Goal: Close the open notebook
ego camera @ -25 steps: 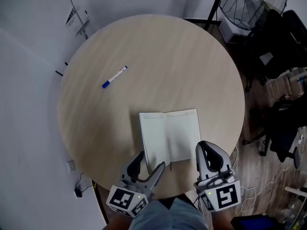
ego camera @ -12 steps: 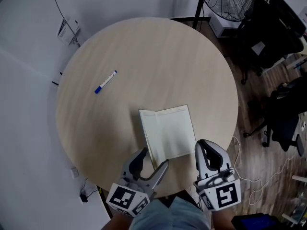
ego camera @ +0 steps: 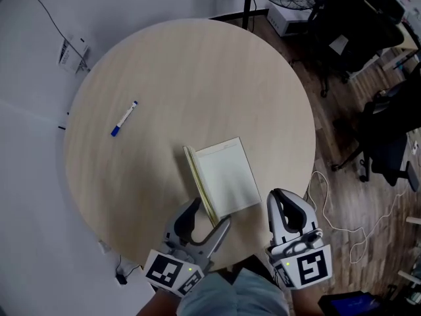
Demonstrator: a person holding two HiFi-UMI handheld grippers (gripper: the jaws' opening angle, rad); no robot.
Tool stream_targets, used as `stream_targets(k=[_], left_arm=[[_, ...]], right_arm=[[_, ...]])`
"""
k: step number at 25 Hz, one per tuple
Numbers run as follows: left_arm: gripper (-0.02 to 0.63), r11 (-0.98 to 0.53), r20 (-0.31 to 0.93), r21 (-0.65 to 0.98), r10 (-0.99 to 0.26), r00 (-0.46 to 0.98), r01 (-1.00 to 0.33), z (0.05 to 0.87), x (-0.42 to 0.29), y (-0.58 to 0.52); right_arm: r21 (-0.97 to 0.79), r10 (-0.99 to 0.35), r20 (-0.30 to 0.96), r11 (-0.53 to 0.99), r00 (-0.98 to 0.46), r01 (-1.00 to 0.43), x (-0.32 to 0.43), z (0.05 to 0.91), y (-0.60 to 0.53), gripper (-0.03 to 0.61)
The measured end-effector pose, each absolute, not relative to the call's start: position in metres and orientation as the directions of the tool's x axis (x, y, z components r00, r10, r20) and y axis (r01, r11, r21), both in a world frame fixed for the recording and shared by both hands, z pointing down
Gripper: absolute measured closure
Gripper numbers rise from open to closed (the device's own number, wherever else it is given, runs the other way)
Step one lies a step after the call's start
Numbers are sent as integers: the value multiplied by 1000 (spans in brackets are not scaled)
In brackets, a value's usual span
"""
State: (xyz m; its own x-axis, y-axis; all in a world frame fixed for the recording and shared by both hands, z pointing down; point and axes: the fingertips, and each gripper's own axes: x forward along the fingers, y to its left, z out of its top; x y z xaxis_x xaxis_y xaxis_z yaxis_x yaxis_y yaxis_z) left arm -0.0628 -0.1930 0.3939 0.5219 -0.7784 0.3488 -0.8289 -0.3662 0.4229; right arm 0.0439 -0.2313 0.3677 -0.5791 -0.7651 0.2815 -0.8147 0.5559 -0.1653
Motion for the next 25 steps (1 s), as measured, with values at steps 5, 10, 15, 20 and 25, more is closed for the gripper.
stream_targets(k=[5,10,15,20,25], left_arm=[[288,-405,345,434,-750,564,-805,399,-43,-202],[288,-439,341,441,-725,599,-783,407,-30,-211],[288,-465,347,451,-695,630,-762,415,-18,-221],[288,-479,361,467,-664,654,-744,428,-6,-228],[288,-494,379,479,-629,678,-726,447,4,-233]], right_arm=[[-170,-786,294,516,-543,-839,63,376,-233,529],[-177,-804,303,480,-511,-859,76,386,-233,529],[-187,-817,316,445,-482,-876,86,394,-237,529],[-194,-827,330,412,-455,-890,97,404,-239,529],[-199,-834,349,380,-428,-903,106,419,-241,529]])
